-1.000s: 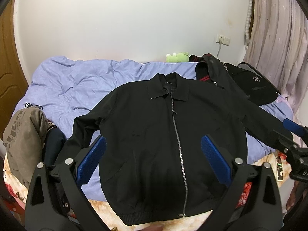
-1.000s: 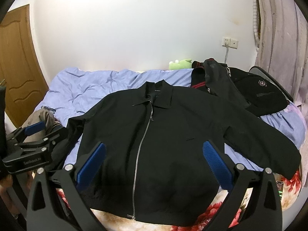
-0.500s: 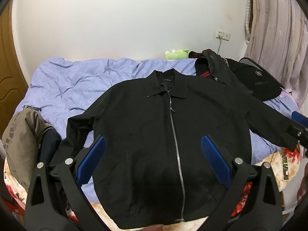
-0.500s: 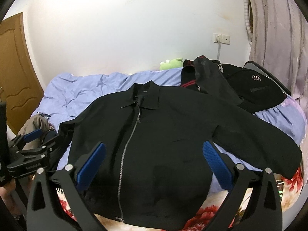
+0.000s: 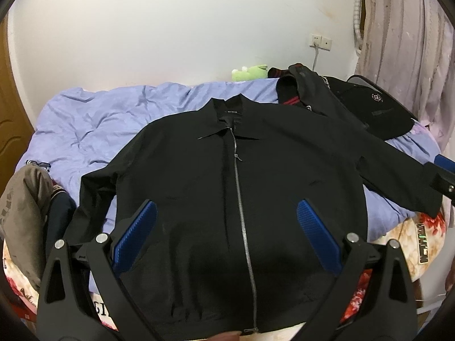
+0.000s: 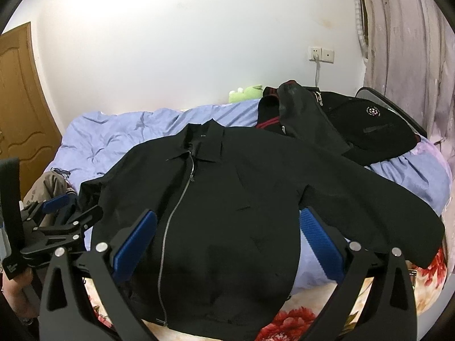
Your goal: Fold large clothes
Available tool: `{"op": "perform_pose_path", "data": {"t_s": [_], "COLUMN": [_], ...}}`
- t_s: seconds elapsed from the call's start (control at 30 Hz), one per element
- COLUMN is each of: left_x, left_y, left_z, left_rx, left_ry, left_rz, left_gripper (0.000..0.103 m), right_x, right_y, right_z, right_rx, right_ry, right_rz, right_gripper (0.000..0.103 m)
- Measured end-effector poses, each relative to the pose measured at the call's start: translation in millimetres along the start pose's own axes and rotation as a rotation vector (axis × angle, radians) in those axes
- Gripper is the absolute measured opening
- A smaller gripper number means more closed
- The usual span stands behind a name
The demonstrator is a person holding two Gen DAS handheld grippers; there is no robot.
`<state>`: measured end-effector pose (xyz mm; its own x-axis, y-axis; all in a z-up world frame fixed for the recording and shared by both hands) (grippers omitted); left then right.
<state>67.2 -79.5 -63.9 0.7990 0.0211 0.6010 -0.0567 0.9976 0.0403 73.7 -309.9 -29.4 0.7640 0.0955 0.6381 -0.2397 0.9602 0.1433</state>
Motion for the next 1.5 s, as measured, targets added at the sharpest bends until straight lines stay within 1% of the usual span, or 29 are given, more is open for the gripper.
{"op": "perform_pose_path", "data": {"t_s": [0.13, 0.2, 0.3, 0.37, 0.47, 0.53, 0.6, 0.67, 0.73, 0.83, 0.97, 1.1, 1.2, 1.33, 1.5], "left_x": [-2, -2, -2, -4, -9, -14, -18, -20, -23, -26, -25, -27, -28, -28, -34], "left_y": [-3, -1, 7, 15, 31, 41, 48, 53, 58, 65, 73, 74, 69, 58, 38], "left_z": [-8, -14, -31, -46, -71, -83, -92, -99, -106, -114, -127, -138, -138, -140, -149], "left_rx": [-0.002, -0.006, 0.013, 0.017, 0.025, 0.026, 0.031, 0.043, 0.051, 0.057, 0.065, 0.053, 0.047, 0.028, 0.000], "left_ry": [0.000, -0.009, -0.026, -0.024, -0.007, -0.006, -0.009, -0.011, -0.011, -0.007, -0.003, 0.025, 0.028, 0.028, 0.061], "left_rz": [-0.004, -0.004, 0.008, 0.028, 0.067, 0.091, 0.090, 0.079, 0.072, 0.074, 0.082, 0.106, 0.100, 0.100, 0.099], "left_gripper": [0.097, 0.097, 0.097, 0.097, 0.097, 0.097, 0.097, 0.097, 0.097, 0.097, 0.097, 0.097, 0.097, 0.097, 0.097], "right_x": [-3, -4, -4, -2, 2, 3, 5, 5, 1, -5, -11, -16, -14, -11, -10], "right_y": [0, 2, 6, 10, 14, 15, 15, 15, 17, 23, 20, 18, 21, 22, 22], "right_z": [-10, -24, -55, -85, -153, -188, -238, -272, -302, -316, -328, -323, -326, -329, -329], "right_rx": [0.006, 0.016, 0.042, 0.069, 0.081, 0.087, 0.071, 0.064, 0.033, -0.031, -0.047, -0.039, -0.056, -0.058, -0.060], "right_ry": [0.011, 0.013, 0.017, 0.015, 0.033, 0.026, 0.043, 0.059, 0.074, 0.036, 0.051, 0.044, 0.048, 0.052, 0.052], "right_rz": [0.004, 0.010, 0.010, 0.006, -0.004, -0.011, -0.013, -0.017, -0.007, 0.044, 0.052, 0.053, 0.063, 0.064, 0.065], "right_gripper": [0.099, 0.099, 0.099, 0.099, 0.099, 0.099, 0.099, 0.099, 0.099, 0.099, 0.099, 0.099, 0.099, 0.099, 0.099]}}
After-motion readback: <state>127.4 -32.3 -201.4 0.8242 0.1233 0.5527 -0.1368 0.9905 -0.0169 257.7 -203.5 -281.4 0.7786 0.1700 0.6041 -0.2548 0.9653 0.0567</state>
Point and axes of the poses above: each gripper's, at about its wrist camera, not at the fingertips, and z roughly against the way its jaws point, y to its left, x to its top, the point moved 4 cm from there along -z, roughly the way its jaws point, and after that the axes turned 9 degrees about y, right-handed, at the moved point
